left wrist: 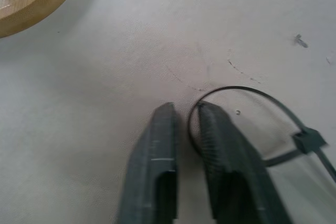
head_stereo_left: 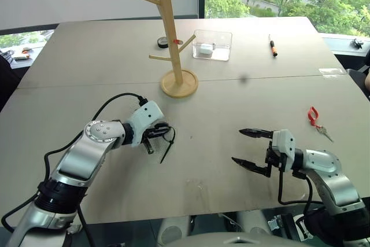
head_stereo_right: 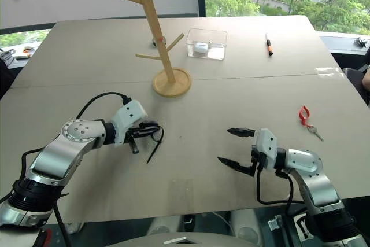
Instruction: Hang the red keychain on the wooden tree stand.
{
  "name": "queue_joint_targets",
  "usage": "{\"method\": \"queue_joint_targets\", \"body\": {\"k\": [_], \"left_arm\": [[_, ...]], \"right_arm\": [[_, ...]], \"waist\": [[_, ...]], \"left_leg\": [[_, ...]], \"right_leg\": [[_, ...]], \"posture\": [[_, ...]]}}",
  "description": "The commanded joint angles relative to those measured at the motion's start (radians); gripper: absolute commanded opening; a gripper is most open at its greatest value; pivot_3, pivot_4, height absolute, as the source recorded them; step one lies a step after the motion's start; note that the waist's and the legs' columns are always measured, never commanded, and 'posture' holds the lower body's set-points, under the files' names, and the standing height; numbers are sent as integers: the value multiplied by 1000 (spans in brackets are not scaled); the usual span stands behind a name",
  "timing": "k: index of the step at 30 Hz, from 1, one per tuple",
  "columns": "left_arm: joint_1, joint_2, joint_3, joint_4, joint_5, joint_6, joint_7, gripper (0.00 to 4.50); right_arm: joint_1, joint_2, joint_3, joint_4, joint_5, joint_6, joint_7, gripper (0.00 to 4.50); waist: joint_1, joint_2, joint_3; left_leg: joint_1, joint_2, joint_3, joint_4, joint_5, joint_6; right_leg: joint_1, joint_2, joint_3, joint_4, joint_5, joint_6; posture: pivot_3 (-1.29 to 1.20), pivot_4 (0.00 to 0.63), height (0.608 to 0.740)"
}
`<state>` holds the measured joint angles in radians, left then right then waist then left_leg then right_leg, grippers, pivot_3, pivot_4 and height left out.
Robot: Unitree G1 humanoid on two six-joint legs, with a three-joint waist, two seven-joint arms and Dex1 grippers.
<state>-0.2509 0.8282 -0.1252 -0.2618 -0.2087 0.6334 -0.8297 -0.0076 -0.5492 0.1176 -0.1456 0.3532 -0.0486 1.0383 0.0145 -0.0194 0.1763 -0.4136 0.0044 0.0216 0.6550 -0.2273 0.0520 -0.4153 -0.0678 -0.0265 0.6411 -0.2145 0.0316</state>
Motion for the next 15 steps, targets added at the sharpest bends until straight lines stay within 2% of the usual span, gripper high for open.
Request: {"method": "queue_joint_targets", "body": {"k": [1,9,15], "left_arm": [[0,6,11,0,10,6,-1,13],[-7,-14,31,11,12,-6,25,13],[-63,-130,192,99,-12,36,196,13]], "right_arm": [[-3,-2,-22,-34,12,-8,-6,4500],[-7,0,-26,-27,11,-13,-8,4500],[-14,5,-49,-39,43,-7,-10,4500]], "waist": [[0,0,0],[0,0,0],[0,-1,0]], "left_leg": [[0,0,0,0,0,0],[0,0,0,0,0,0],[0,0,-1,1,0,0]], "right_leg": [[0,0,0,0,0,0],[0,0,0,0,0,0],[0,0,-1,0,2,3]], "posture": [[0,150,740],[0,150,740],[0,150,740]]}}
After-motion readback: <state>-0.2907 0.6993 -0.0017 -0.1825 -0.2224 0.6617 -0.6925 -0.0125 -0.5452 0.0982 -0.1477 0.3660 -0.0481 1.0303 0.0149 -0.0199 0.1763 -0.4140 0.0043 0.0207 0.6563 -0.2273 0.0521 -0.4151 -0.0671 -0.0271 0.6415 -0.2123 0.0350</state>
